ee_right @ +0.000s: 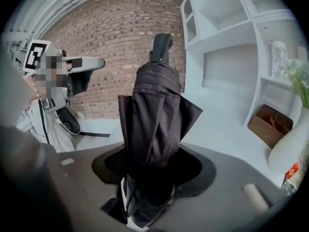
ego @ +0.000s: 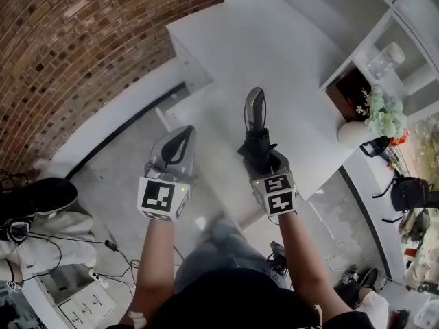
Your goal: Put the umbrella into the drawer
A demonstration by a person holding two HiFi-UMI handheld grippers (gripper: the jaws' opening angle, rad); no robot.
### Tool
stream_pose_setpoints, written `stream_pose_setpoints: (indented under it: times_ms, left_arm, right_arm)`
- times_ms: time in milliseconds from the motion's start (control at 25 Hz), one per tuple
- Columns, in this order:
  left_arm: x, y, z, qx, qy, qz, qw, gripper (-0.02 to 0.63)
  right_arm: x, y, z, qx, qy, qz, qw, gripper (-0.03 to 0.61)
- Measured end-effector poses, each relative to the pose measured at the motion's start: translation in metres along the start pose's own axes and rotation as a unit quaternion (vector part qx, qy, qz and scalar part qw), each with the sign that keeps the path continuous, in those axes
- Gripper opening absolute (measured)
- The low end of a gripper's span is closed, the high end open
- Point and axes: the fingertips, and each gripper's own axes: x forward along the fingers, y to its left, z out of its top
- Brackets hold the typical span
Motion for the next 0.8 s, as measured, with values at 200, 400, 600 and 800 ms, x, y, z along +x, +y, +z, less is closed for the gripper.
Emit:
stream_pose_setpoints:
  times_ms: [200,400,600,800]
  left_arm:
    - [0.006,0.002,-0.01,-0.008,0.001,0.005,1.0,0.0]
    - [0.01,0.007,-0.018,-0.02,0.006,0.001,0.9998,0.0]
    - [0.017,0.013,-0.023,-0.026,0.008,-0.014,0.9995,0.0]
    - [0.029,0.009,-0.035,-0.025,0.022,-0.054,0.998,0.0]
  right_arm:
    - [0.023,0.003,-0.015,-0.007,0.029,0.022,0.999,0.258]
    - [0.043,0.011,-0.034,-0.007,0.065,0.037,0.997,0.258]
    - [0.065,0.013,-0.053,-0.012,0.106,0.042,0.993,0.258]
    - [0.088,0.014,-0.071,-0.022,0.152,0.042,0.987,0.258]
